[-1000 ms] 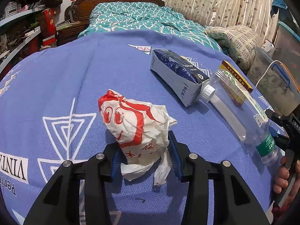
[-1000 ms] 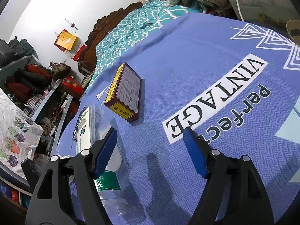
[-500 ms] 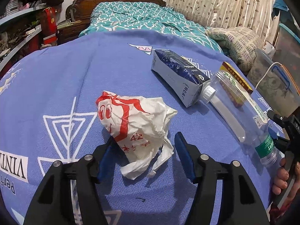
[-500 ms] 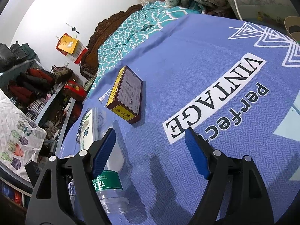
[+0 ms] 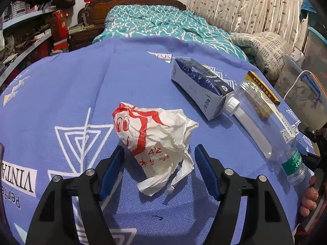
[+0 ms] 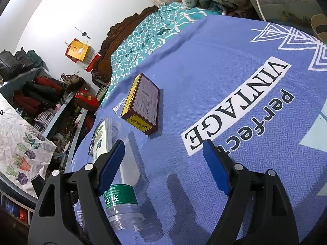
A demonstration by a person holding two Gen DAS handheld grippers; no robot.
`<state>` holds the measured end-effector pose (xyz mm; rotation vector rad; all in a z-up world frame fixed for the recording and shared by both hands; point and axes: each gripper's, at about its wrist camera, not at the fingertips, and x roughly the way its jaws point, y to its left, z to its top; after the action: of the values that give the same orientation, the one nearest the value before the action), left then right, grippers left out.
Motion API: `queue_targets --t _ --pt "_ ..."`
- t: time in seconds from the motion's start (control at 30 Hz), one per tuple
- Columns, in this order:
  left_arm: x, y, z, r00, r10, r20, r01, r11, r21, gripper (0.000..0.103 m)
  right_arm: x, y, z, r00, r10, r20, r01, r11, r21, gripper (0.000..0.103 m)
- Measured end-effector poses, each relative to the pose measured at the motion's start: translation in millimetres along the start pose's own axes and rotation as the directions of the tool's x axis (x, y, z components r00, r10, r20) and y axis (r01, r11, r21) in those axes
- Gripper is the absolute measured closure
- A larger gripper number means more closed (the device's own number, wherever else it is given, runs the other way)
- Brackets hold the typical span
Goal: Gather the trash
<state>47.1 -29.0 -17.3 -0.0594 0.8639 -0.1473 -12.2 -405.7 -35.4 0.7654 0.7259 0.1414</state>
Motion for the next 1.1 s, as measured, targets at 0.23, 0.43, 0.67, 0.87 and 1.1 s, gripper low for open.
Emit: queue_targets --t 0.23,0.43,0.67,0.87,1.1 --pt "-3.9 -3.3 -0.1 1.000 0.020 0.021 -0.020 1.000 0.020 0.027 2.1 2.7 -0.1 1.000 -0.003 -0.004 0.003 1.000 -0.009 0.022" --pt "-2.4 -2.3 1.2 1.000 0.024 0.011 -0.024 1.000 0.017 0.021 3.7 3.9 0.7 1.000 -0.007 -0.007 0.007 1.000 -0.015 0.022" --pt "-13.7 -2.6 0.0 0.996 0.035 0.082 -0.037 0.999 0.017 0.009 7.6 5.6 3.1 1.000 -0.014 -0.009 0.014 1.000 -0.019 0.022" --pt "-32.3 -6.1 -4.3 0.980 0.078 0.183 -0.089 0.994 0.055 0.009 11.0 7.4 3.0 0.999 -0.030 -0.015 0.030 0.999 -0.028 0.022" --pt "-23.8 18.0 3.8 0.996 -0.021 0.091 0.025 0.999 -0.040 0.010 19.4 11.3 5.9 0.998 -0.020 -0.052 0.019 0.999 -0.033 0.021"
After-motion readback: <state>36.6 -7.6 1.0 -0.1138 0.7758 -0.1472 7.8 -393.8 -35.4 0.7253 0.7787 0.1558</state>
